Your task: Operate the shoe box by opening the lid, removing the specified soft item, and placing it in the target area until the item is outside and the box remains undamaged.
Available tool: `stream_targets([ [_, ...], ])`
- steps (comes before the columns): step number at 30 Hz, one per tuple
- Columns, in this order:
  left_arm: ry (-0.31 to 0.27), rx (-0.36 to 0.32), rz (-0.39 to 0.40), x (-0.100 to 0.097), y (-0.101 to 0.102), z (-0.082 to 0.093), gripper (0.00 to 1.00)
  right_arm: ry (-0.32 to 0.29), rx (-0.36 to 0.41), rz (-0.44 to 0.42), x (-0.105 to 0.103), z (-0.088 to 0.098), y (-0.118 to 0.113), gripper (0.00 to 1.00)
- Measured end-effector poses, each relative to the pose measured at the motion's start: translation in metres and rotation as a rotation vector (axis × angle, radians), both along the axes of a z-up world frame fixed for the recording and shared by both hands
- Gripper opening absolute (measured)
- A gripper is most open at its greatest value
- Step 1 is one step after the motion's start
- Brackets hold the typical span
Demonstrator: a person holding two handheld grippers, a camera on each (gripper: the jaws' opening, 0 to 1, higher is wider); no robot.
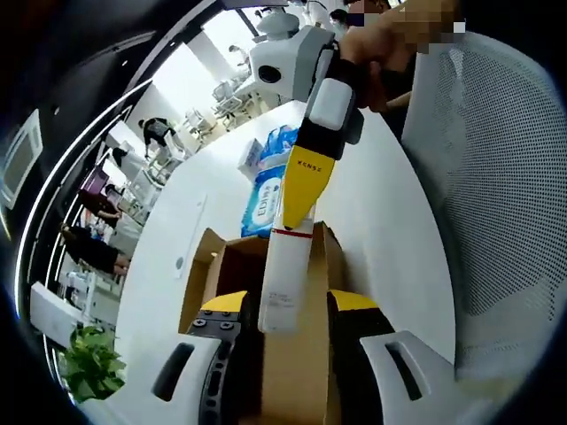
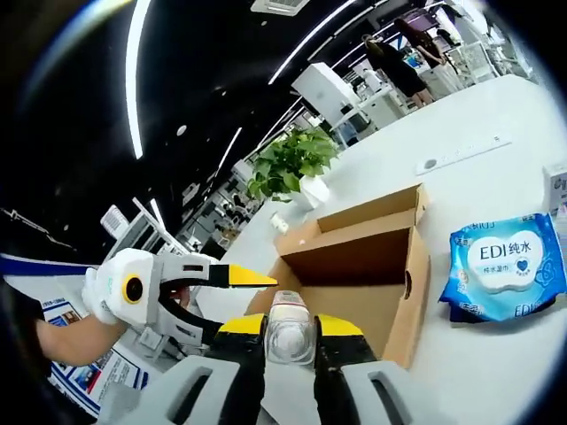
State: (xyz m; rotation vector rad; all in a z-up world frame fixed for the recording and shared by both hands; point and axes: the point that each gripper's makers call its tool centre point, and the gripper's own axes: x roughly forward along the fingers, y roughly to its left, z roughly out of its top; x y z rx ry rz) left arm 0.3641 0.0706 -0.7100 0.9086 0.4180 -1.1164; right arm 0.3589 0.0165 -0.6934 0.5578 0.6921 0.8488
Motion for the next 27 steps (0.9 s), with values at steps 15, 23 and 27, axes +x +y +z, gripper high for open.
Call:
stream_targets([
  [15, 0.077, -0.156, 0.191, -0.005, 0.002, 0.014, 0.54, -0.099, -0.081, -0.003, 0.01, 0.016, -0.028, 0.16],
  [23, 0.136, -0.235, 0.271, -0.011, 0.004, 0.016, 0.61, -0.164, -0.147, 0.02, 0.014, 0.027, -0.044, 0.16],
  [27, 0.167, -0.279, 0.315, -0.012, 0.006, 0.016, 0.65, -0.195, -0.177, 0.035, 0.015, 0.032, -0.052, 0.16],
])
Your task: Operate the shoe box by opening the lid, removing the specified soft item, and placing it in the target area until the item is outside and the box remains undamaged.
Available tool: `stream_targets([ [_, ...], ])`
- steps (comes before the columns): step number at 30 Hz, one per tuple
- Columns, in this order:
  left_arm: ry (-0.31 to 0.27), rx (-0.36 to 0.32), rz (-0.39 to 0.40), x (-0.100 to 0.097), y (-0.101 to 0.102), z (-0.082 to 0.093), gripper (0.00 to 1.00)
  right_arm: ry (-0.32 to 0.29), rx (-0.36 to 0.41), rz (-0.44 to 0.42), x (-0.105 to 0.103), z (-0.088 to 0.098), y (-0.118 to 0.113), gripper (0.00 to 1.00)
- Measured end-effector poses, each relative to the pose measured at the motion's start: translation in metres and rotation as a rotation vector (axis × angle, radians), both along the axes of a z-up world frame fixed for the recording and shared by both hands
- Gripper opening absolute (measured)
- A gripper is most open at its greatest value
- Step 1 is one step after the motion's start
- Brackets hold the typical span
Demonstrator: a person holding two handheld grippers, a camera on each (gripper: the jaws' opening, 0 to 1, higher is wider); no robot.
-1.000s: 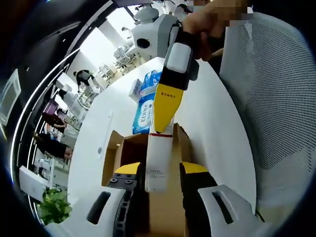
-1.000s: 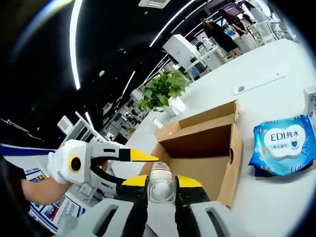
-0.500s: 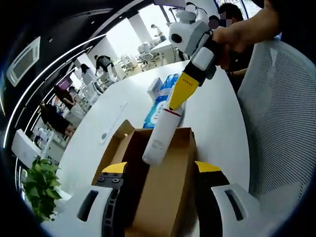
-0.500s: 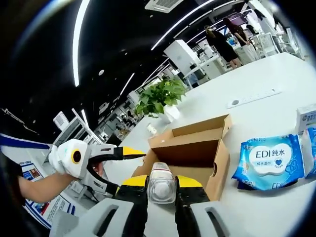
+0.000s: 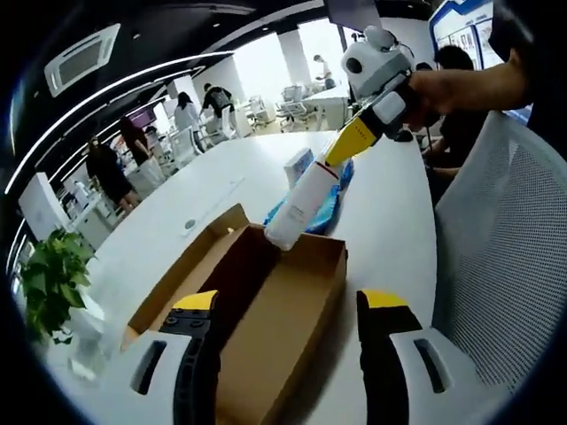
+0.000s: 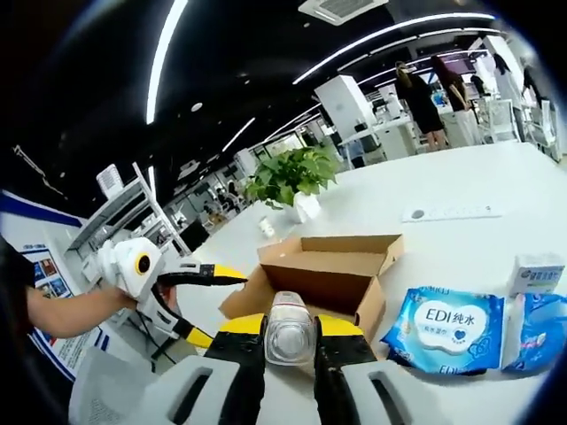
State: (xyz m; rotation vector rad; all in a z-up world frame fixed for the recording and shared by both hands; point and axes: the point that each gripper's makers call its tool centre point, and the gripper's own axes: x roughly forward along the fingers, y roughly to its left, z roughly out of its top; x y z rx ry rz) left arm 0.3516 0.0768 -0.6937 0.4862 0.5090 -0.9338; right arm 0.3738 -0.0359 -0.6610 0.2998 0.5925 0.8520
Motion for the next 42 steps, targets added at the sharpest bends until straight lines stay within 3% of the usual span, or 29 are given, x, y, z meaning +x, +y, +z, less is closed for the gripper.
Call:
stream_targets([
  [8, 0.008, -0.064, 0.065, -0.001, 0.004, 0.006, 0.68, -0.063, -0.093, 0.031, 0.004, 0.005, -0.023, 0.16],
  [11, -0.023, -0.09, 0.096, 0.001, 0.006, 0.011, 0.74, -0.076, -0.102, 0.029, 0.007, 0.007, -0.03, 0.16],
  [15, -0.022, -0.122, 0.143, 0.001, 0.009, 0.013, 0.79, -0.106, -0.146, 0.037, 0.012, 0.01, -0.042, 0.16],
  [26, -0.054, -0.134, 0.224, 0.002, 0.016, 0.017, 0.99, -0.194, -0.28, 0.086, 0.037, 0.029, -0.068, 0.16],
  [42, -0.06, -0.166, 0.275, -0.013, 0.021, 0.028, 1.0, -0.298, -0.497, 0.226, 0.063, 0.038, -0.087, 0.16],
])
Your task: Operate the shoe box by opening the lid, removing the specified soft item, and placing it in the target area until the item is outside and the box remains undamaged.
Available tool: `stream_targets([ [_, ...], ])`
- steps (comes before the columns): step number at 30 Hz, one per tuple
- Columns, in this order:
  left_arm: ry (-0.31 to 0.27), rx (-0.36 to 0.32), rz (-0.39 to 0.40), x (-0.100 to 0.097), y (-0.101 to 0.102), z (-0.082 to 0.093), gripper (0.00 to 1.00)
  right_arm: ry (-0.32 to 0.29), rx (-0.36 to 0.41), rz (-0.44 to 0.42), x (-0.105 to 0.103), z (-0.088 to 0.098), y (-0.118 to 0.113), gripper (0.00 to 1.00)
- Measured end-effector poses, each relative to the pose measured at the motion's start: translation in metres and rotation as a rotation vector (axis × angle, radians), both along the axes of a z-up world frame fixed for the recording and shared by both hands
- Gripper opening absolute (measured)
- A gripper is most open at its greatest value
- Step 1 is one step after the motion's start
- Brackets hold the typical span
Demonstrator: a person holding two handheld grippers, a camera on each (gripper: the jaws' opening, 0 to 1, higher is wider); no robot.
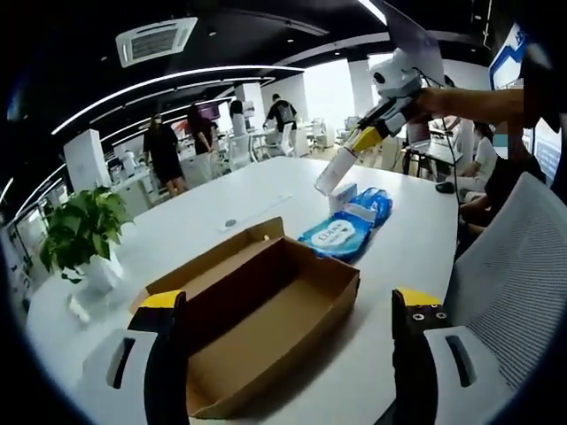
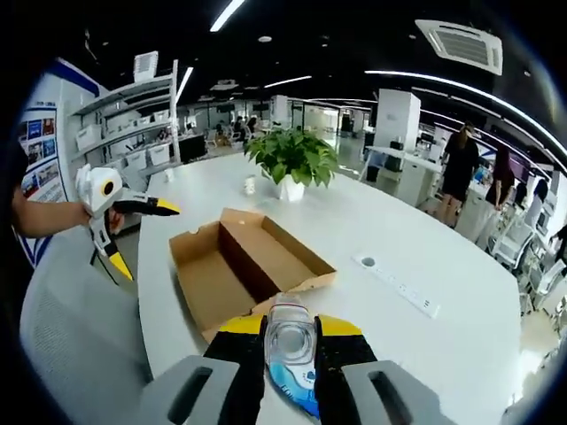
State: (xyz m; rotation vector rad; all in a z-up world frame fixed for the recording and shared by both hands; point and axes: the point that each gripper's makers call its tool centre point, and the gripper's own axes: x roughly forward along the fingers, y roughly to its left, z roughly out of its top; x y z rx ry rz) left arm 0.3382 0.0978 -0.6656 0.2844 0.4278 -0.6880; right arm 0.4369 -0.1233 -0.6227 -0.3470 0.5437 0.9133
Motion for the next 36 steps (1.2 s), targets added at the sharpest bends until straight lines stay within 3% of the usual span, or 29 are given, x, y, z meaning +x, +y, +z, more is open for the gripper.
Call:
stream_targets([
  [17, 0.004, -0.011, 0.062, -0.02, 0.013, 0.001, 1.0, -0.059, -0.165, 0.107, 0.015, -0.009, -0.006, 0.16],
  [36, -0.003, -0.011, 0.104, -0.054, 0.016, 0.005, 1.0, -0.128, -0.348, 0.34, 0.043, -0.024, -0.008, 0.16],
])
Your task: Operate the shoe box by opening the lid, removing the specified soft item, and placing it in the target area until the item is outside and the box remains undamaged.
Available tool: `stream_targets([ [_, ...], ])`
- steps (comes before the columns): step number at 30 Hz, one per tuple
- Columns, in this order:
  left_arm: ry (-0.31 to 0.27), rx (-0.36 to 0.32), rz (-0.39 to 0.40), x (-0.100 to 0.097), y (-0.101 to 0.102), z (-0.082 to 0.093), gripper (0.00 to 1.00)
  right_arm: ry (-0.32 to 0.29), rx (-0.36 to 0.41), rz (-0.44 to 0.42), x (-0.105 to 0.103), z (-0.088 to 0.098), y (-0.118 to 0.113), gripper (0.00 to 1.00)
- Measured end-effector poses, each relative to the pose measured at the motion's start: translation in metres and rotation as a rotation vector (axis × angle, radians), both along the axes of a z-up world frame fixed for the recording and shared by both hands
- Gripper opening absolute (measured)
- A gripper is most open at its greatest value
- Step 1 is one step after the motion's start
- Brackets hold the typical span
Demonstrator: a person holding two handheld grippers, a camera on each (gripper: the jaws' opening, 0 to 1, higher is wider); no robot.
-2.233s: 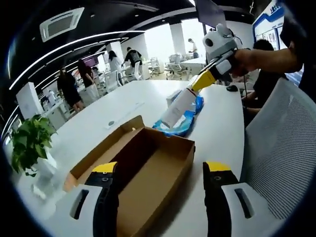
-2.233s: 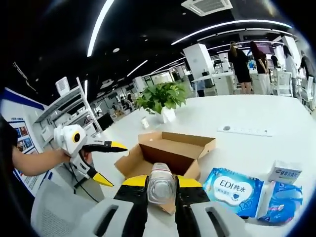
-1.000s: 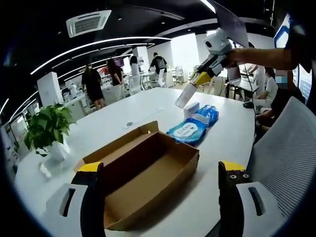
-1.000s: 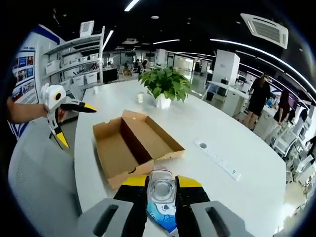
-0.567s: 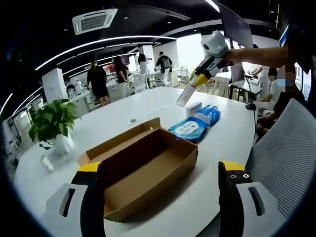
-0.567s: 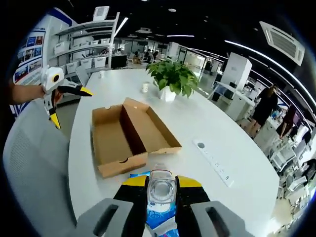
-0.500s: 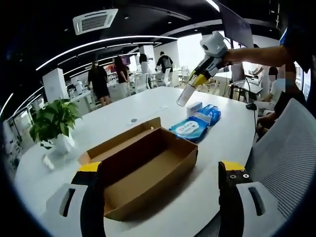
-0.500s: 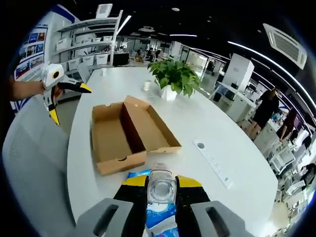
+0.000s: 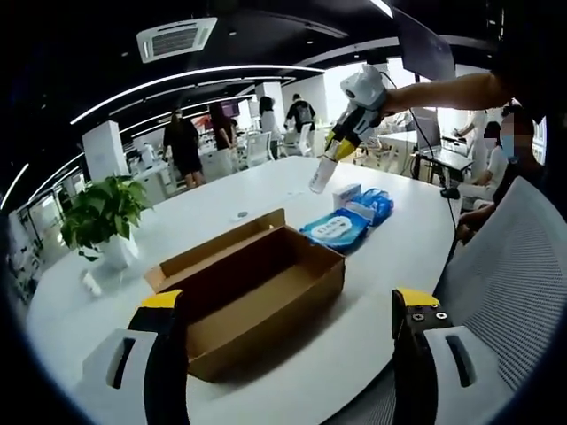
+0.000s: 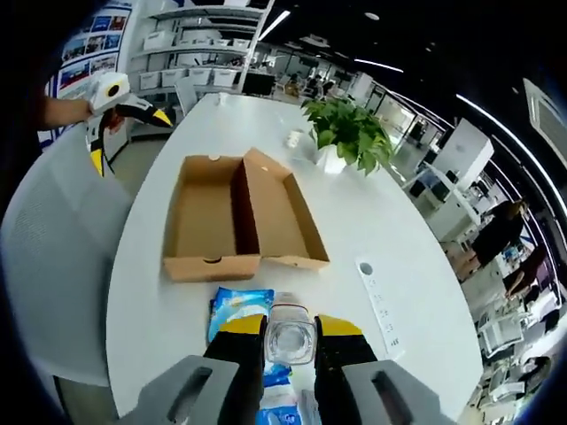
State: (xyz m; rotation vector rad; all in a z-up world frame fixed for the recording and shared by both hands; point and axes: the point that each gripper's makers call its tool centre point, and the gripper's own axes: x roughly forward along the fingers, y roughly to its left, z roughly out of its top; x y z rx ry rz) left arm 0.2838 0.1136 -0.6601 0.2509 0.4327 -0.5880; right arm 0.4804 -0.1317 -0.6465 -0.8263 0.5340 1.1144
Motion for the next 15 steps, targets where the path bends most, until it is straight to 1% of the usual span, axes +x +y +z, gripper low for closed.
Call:
stream_targets([
  [2, 0.004, -0.006, 0.01, -0.005, 0.001, 0.0, 1.0, -0.018, -0.026, 0.036, 0.004, -0.004, -0.001, 0.16],
  [4, 0.003, -0.003, 0.012, -0.009, 0.002, 0.001, 1.0, -0.013, -0.041, 0.044, 0.007, -0.008, -0.002, 0.16],
  [7, 0.004, 0.003, 0.026, -0.012, 0.005, 0.003, 1.0, -0.024, -0.081, 0.091, 0.012, -0.015, -0.002, 0.16],
  [11, -0.003, -0.002, 0.041, -0.014, 0.01, 0.007, 1.0, -0.04, -0.116, 0.135, 0.018, -0.022, -0.001, 0.17],
  [13, -0.003, 0.013, 0.042, -0.017, 0.012, 0.006, 1.0, -0.043, -0.131, 0.153, 0.022, -0.026, 0.0, 0.17],
  [15, 0.002, 0.01, 0.048, -0.02, 0.013, 0.006, 1.0, -0.047, -0.155, 0.158, 0.027, -0.031, -0.002, 0.17],
])
